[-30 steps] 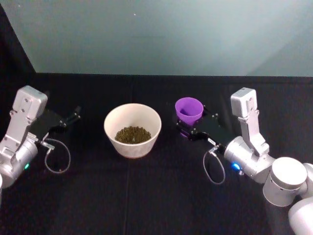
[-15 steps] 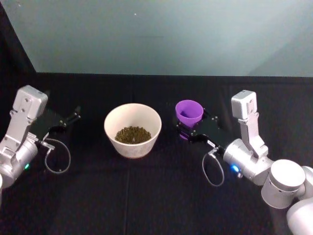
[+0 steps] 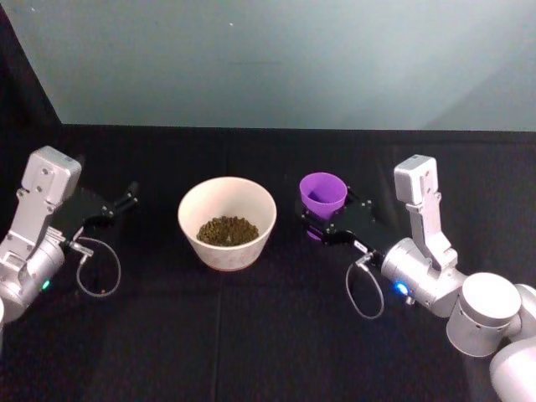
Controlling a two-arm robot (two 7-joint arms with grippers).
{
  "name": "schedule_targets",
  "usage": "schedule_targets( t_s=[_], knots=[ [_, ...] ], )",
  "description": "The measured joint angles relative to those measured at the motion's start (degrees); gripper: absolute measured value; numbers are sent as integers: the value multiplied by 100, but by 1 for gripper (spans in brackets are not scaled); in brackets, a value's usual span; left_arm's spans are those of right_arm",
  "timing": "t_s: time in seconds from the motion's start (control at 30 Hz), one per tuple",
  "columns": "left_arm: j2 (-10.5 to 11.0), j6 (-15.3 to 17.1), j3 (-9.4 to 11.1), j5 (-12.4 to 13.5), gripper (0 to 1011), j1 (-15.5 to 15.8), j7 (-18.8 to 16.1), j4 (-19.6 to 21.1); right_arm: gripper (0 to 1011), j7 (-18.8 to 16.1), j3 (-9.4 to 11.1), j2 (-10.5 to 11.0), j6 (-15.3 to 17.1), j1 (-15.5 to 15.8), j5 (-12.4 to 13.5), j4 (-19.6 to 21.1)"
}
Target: Pick up the cup and pour the mung beans from the cup into the bowl.
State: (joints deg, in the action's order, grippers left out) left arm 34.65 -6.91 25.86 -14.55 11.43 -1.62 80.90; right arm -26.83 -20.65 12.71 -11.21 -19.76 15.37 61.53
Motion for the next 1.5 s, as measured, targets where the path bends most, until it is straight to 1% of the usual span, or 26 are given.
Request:
schedule_targets(
  t_s=[0.23,0.33,0.4,0.43,0.6,0.77,0.97,1.1,1.2,1.33,1.5],
  knots=[
    [0,0,0,0,1000,0,0,0,735,18,-16,5,38,-5,-7,-8],
    [0,0,0,0,1000,0,0,0,775,22,-27,0,41,-21,-12,-29],
    [0,0,0,0,1000,0,0,0,841,24,-32,-1,45,-27,-18,-37],
    [0,0,0,0,1000,0,0,0,893,26,-38,-2,48,-32,-29,-42],
    [0,0,0,0,1000,0,0,0,997,28,-41,-8,47,-37,-33,-53],
    [0,0,0,0,1000,0,0,0,1003,43,-28,-10,31,-29,-31,-45],
    [0,0,0,0,1000,0,0,0,1002,96,31,14,-83,65,-11,105],
    [0,0,0,0,1000,0,0,0,1003,90,118,38,-340,156,47,236],
    [0,0,0,0,1000,0,0,0,1003,24,170,49,-511,192,103,287],
    [0,0,0,0,1000,0,0,0,1003,-32,204,52,-631,219,148,331],
    [0,0,0,0,1000,0,0,0,1003,-68,241,57,-681,220,190,350]
  ],
)
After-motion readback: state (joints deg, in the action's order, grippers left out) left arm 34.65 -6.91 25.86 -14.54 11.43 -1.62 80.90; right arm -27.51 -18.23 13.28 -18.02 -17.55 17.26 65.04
